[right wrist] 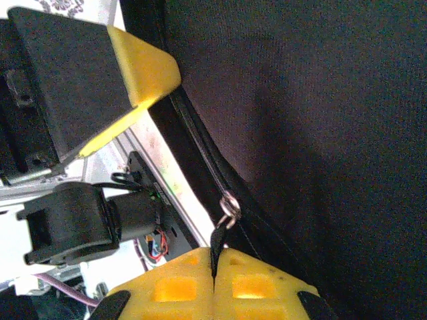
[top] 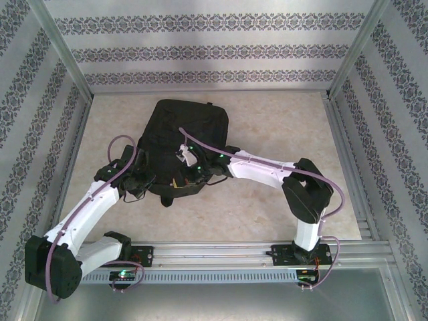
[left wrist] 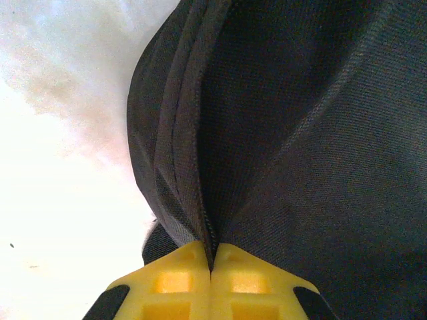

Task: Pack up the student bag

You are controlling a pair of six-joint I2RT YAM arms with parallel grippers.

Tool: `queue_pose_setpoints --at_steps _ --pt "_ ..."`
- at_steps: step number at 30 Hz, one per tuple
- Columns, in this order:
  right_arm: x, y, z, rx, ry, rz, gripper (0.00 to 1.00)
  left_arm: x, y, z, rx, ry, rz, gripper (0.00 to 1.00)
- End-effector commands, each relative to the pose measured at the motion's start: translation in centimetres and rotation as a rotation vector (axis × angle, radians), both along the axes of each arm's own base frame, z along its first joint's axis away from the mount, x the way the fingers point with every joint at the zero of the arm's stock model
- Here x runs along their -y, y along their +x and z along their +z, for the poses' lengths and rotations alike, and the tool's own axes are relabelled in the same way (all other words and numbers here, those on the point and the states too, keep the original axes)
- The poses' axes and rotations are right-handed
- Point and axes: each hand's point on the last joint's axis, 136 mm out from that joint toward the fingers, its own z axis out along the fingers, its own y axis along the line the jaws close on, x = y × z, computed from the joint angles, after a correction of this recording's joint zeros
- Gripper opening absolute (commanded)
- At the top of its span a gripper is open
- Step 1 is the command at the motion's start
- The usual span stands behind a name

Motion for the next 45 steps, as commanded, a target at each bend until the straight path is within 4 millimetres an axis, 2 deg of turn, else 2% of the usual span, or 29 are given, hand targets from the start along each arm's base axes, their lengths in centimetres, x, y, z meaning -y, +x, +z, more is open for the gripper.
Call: queue_pose_setpoints --at_steps 1,7,14,19,22,24,25,28,30,33,37,42,45 --pt "1.2 -1.0 1.1 0.049 -0.005 0.030 0.00 -2.1 -0.3 -0.7 0.003 0.107 0.010 0.01" --pt "3.8 -1.4 0.1 0.044 -0.052 0.015 0.00 -3.2 -0.1 -0.2 0.015 0.172 -0.007 0.00" --pt "7.4 -0.2 -0.3 0.050 -0.079 -0.050 0.00 -4.2 -0.1 -0.1 0.011 0.212 -0.005 0.00" --pt "10.2 1.3 -1.5 0.066 -0.156 -0.107 0.00 -5.3 0.1 0.5 0.019 0.254 -0.002 0.00" --pt "11.0 1.9 -1.8 0.087 -0.186 -0.124 0.00 -6.0 0.4 0.7 0.018 0.261 0.007 0.00" --pt "10.5 1.8 -1.4 0.082 -0.155 -0.115 0.00 -5.7 0.7 0.8 0.029 0.242 -0.011 0.01" --pt "10.0 1.7 -1.1 0.079 -0.132 -0.110 0.00 -5.2 1.0 0.9 0.039 0.223 -0.033 0.08" --pt "8.4 1.2 -0.6 0.077 -0.095 -0.090 0.00 -4.3 0.7 1.0 0.010 0.165 -0.040 0.46" --pt "7.3 0.8 -0.3 0.077 -0.079 -0.072 0.00 -3.6 0.1 1.1 -0.003 0.113 -0.027 0.58" --pt "5.9 0.2 -0.2 0.074 -0.064 -0.053 0.00 -2.5 -0.8 1.7 -0.004 0.039 0.003 0.61" --pt "5.0 -0.1 -0.1 0.073 -0.050 -0.043 0.00 0.0 -1.5 2.4 0.013 -0.028 0.006 0.63" --pt "4.7 -0.1 -0.2 0.079 -0.044 -0.044 0.00 2.9 -1.1 2.1 0.014 -0.039 -0.012 0.63" --pt "4.9 0.0 -0.2 0.087 -0.049 -0.052 0.00 4.1 -1.1 1.1 -0.009 -0.041 -0.004 0.63"
